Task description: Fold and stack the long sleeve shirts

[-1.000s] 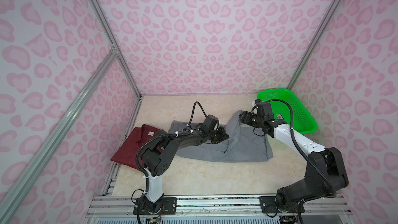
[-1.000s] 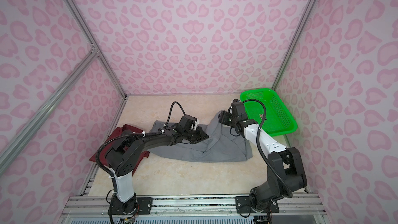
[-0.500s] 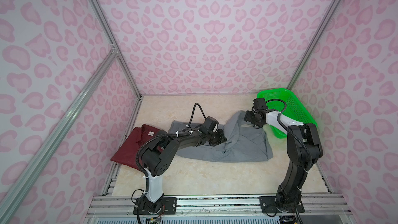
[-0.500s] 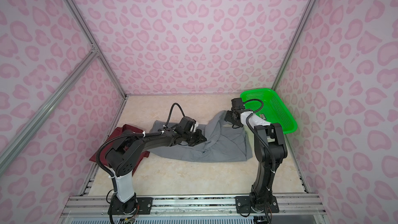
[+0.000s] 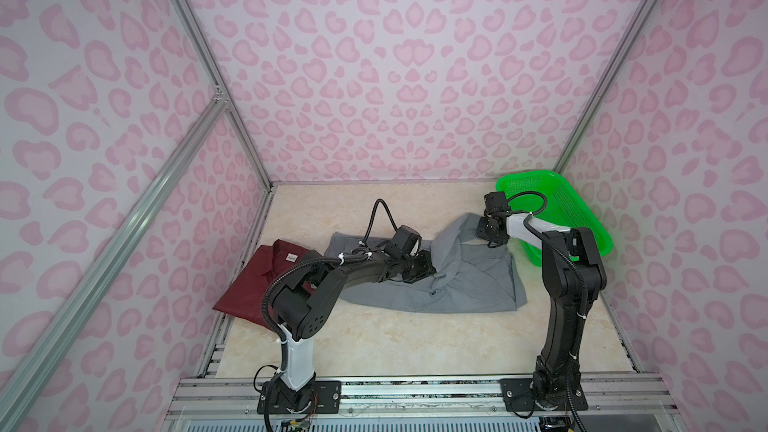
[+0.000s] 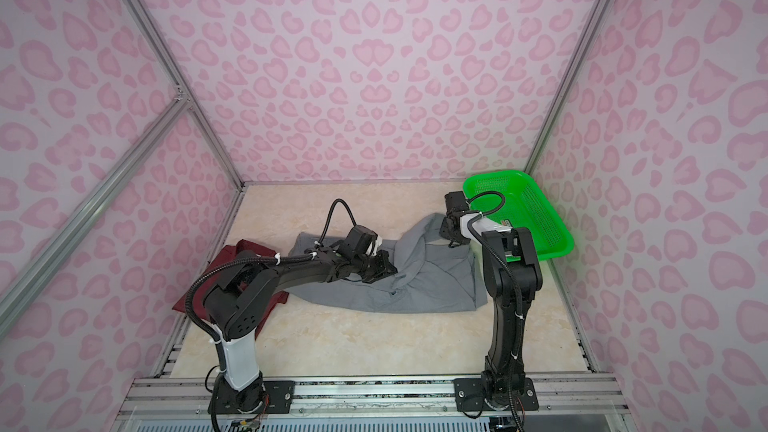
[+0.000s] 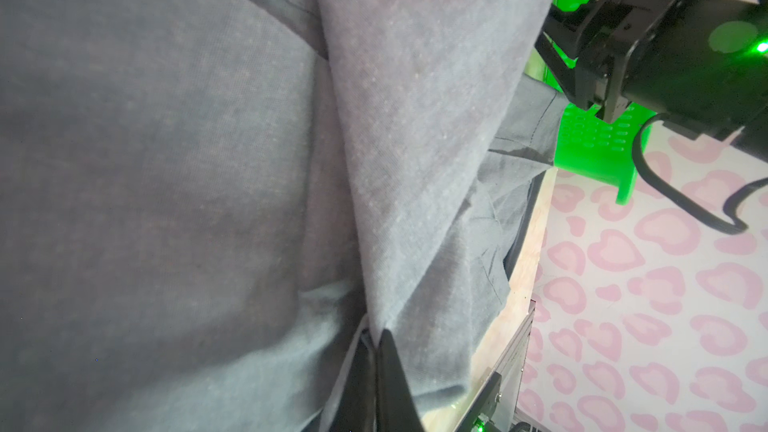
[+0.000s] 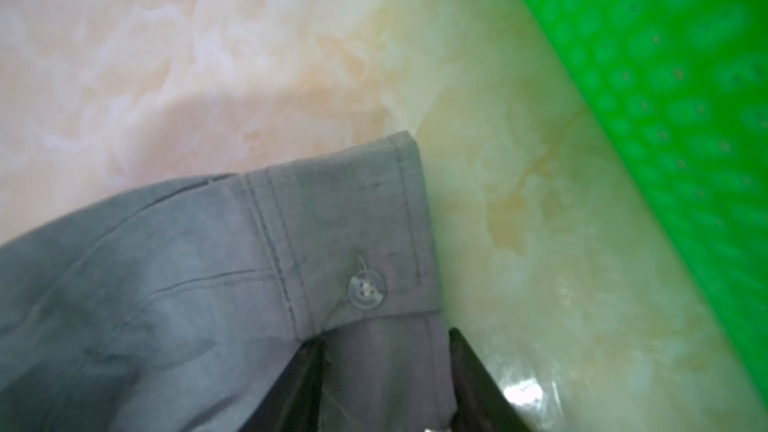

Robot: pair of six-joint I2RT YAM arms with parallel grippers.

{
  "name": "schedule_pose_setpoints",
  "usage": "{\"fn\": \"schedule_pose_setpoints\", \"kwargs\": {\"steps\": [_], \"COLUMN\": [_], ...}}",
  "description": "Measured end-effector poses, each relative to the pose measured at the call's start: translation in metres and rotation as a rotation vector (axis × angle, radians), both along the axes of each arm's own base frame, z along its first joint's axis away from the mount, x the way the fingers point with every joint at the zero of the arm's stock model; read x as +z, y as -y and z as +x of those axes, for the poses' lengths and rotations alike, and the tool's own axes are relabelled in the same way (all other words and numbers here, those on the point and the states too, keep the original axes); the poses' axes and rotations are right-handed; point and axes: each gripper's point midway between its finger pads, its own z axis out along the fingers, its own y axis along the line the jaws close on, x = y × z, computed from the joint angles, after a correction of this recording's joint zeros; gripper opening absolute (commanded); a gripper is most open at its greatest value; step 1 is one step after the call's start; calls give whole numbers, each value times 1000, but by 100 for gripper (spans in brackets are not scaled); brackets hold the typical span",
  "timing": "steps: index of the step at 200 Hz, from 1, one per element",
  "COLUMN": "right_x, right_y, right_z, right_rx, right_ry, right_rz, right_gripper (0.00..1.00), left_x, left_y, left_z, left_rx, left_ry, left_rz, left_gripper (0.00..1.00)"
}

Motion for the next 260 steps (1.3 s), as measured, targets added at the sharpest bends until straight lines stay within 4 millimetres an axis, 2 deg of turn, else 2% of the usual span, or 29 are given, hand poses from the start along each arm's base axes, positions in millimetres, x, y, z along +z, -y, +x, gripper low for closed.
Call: {"fn": "schedule_pose_setpoints", "kwargs": {"steps": [17, 30, 56, 71, 83, 96, 112, 118, 130, 145, 158, 190, 211, 230, 244, 260], "right_x": [0, 1, 5, 19, 44, 79, 126, 144, 179, 222, 250, 293, 306, 311, 302, 279], "right_y": [-3, -8, -14, -18, -23, -29, -36, -39, -47, -61, -75, -113, -131, -158, -183, -208], "right_z": [5, 7, 4, 0, 1, 2, 0, 0, -1, -2, -6, -10, -16, -18, -15, -8], "right_rx": [6, 18, 41, 56, 70, 77, 88, 94, 108, 138, 170, 263, 307, 347, 392, 437], "right_ry": [13, 19, 14, 23, 70, 144, 237, 269, 331, 411, 457, 484, 476, 472, 448, 396], "right_rz": [7, 21, 17, -2, -16, -31, -53, -64, -85, -113, -157, -249, -295, -324, -336, -357], "right_gripper": [17, 1, 0, 0, 0, 0, 0, 0, 0, 0, 0, 0, 0, 0, 0, 0], "left_x": [0, 0, 1, 4, 10, 18, 30, 36, 50, 69, 80, 96, 107, 116, 120, 119], "left_y": [0, 0, 1, 3, 4, 6, 1, -2, -8, -18, -29, -50, -59, -71, -78, -86], "left_z": [0, 0, 0, 2, 7, 12, 19, 21, 25, 30, 31, 19, 6, -5, -12, -19], "left_rx": [0, 0, -3, -5, -5, -6, 3, 8, 18, 36, 47, 54, 39, 39, 34, 37], "left_ry": [-1, 0, 0, 8, 24, 42, 65, 75, 98, 132, 157, 193, 225, 266, 294, 309], "left_rz": [0, 0, -5, -9, -18, -30, -41, -44, -55, -68, -72, -56, -59, -50, -46, -36], "left_gripper": [4, 4, 4, 8, 13, 21, 35, 44, 51, 53, 54, 54, 55, 55, 55, 56]}}
